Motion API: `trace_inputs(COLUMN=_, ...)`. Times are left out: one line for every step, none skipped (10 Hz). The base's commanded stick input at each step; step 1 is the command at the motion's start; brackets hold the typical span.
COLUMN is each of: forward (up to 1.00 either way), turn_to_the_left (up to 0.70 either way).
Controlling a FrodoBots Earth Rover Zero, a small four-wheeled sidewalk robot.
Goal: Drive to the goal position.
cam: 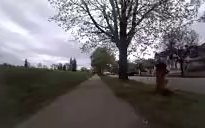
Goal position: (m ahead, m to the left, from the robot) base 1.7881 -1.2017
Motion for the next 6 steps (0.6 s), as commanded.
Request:
trace_inputs(forward=1.0, turn_to_the_left=0.0)
trace_inputs(forward=1.0, turn_to_the_left=0.0)
trace_inputs(forward=1.0, turn_to_the_left=0.0)
trace_inputs(forward=1.0, turn_to_the_left=0.0)
trace_inputs(forward=1.0, turn_to_the_left=0.37)
trace_inputs(forward=1.0, turn_to_the_left=0.4)
